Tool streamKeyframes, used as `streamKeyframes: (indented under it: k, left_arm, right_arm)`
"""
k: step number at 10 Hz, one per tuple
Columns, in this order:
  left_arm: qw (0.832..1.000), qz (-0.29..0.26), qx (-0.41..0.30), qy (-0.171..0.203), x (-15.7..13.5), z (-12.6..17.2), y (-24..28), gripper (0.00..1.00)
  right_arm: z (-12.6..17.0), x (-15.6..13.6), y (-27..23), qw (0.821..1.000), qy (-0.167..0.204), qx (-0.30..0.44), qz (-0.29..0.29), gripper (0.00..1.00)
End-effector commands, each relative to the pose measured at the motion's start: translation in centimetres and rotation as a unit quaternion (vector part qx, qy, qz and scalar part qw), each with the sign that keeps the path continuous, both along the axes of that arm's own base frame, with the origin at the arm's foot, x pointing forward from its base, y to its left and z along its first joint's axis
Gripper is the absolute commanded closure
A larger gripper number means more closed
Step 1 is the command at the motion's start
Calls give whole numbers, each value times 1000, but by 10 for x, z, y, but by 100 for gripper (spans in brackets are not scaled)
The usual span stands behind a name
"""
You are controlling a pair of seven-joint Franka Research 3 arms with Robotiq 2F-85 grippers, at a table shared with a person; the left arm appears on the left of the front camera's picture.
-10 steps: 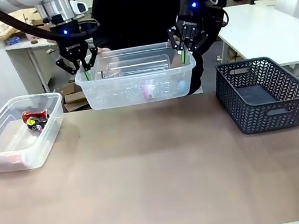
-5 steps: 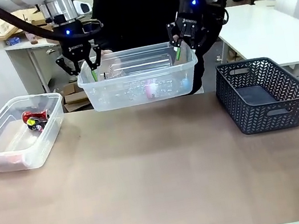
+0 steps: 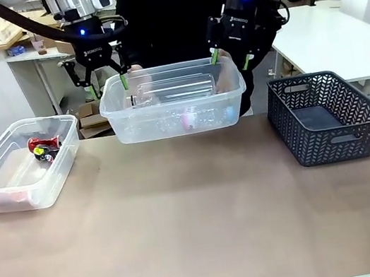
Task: Sort the waste into each basket.
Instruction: Release the Organizing box you were holding.
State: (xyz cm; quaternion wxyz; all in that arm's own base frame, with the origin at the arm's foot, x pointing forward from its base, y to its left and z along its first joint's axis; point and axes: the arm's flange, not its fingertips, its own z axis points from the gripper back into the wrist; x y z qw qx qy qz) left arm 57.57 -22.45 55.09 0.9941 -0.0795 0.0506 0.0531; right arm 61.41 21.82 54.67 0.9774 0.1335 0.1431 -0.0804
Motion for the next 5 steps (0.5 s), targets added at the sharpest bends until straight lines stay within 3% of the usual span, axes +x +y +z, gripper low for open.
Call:
streamKeyframes:
  k: [1,4,5]
  left_arm:
    - [1000,-19,-10,-10,-8,-4,8,0]
    - [999,-18,-29,-10,-10,-5,3,0]
    - [1000,-12,-5,-6,-1,3,0,0]
  right_arm:
    - [-9,-16,-8,1000,-24,-3,12,0]
    - [-15,-13,0,1000,-21,-16,13,0]
    - [-5,-5,-1,1000,-11,0,6,0]
